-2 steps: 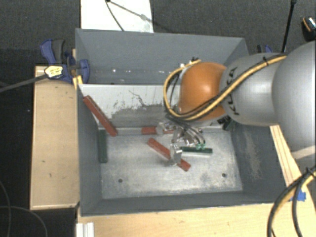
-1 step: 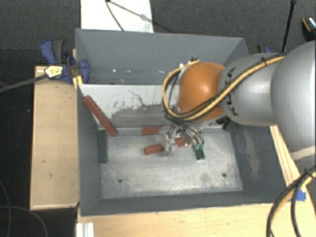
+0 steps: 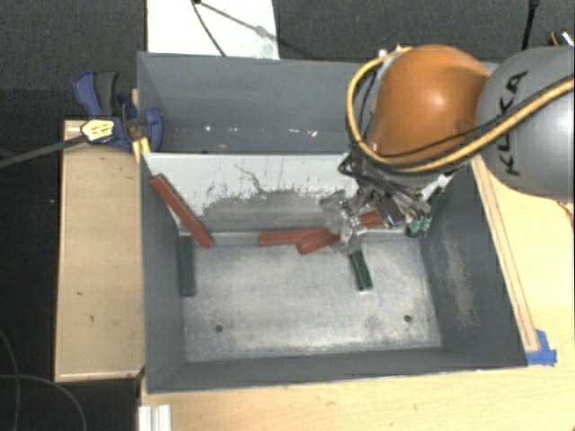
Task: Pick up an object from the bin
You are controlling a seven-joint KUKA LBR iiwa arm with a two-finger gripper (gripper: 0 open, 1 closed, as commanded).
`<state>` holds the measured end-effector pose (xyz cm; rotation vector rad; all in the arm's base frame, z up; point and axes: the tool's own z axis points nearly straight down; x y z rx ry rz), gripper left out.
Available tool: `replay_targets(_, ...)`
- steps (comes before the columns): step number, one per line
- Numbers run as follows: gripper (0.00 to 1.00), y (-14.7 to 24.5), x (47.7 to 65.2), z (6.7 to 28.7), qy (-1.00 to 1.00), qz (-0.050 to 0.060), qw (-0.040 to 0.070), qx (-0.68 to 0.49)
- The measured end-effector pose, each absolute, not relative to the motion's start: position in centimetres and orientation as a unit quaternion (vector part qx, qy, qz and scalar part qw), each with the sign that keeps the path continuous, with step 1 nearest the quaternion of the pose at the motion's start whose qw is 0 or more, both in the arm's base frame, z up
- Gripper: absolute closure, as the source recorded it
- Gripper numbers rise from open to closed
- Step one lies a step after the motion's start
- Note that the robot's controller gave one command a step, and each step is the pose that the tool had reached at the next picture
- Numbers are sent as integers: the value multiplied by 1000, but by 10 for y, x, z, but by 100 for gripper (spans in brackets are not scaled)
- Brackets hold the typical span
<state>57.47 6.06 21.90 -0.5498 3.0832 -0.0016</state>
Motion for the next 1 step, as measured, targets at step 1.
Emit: replay_targets(1,100,43,555,215,924,0,0,-383)
